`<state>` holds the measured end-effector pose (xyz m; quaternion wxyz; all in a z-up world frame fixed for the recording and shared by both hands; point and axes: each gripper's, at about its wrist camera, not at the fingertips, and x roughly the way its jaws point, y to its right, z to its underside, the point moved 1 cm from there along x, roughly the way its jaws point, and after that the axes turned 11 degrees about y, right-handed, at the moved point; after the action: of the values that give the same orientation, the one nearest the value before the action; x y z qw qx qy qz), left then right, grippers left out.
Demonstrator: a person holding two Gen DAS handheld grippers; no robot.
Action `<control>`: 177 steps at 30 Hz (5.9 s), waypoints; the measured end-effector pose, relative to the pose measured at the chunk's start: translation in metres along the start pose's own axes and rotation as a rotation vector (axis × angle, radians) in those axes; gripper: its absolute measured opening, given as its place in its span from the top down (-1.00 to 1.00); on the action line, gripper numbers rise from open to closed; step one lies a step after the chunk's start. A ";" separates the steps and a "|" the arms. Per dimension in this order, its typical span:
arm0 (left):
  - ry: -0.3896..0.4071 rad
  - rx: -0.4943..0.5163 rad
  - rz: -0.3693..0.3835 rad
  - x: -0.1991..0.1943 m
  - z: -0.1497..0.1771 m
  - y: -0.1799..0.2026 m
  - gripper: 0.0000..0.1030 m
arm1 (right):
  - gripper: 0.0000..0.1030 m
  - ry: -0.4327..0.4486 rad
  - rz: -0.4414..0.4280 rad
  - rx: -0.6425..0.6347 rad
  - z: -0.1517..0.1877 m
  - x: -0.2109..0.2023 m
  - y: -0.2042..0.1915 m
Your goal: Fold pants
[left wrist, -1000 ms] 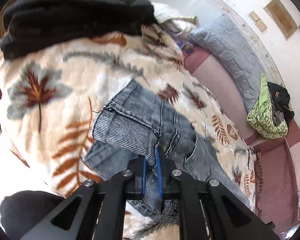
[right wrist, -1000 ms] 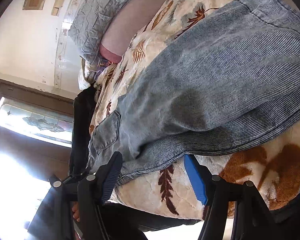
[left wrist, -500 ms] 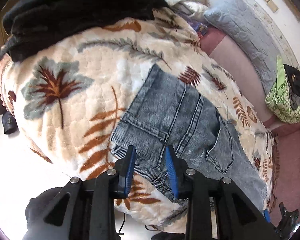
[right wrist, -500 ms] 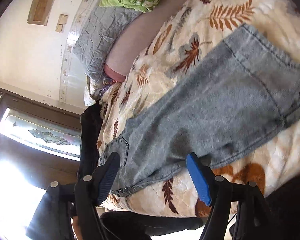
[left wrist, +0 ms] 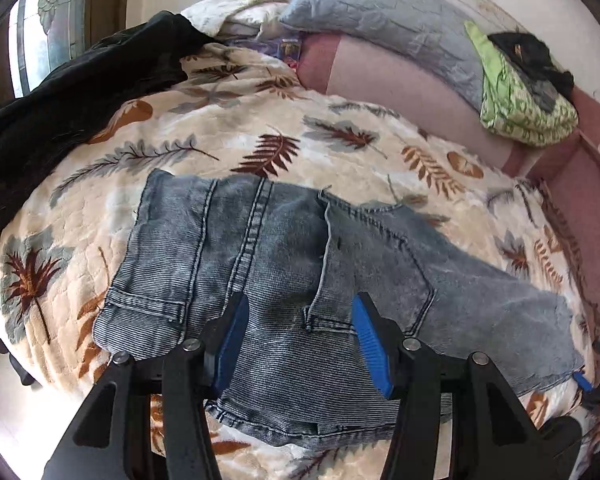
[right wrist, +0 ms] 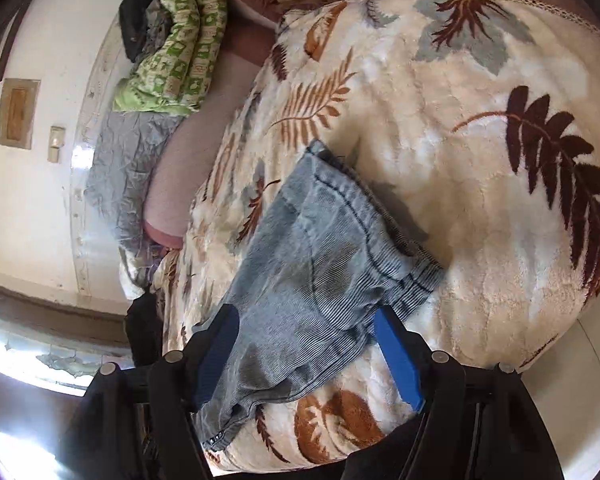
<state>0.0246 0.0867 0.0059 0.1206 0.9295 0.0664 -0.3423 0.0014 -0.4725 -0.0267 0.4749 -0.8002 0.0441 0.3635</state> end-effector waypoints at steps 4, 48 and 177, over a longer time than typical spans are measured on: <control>-0.041 0.047 -0.009 0.024 0.020 -0.005 -0.08 | -0.10 -0.020 0.069 -0.006 -0.008 0.021 0.008; 0.170 0.090 0.092 -0.021 -0.010 0.019 -0.53 | -0.47 0.208 0.175 -0.300 -0.024 -0.063 -0.018; -0.040 0.416 0.156 0.034 0.083 0.168 -0.73 | -0.69 -0.079 0.065 -0.444 0.019 0.098 -0.071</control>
<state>0.0340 -0.0963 -0.0475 -0.0463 0.9297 -0.0799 -0.3566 0.0922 -0.3915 -0.0419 0.2764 -0.8685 -0.0296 0.4104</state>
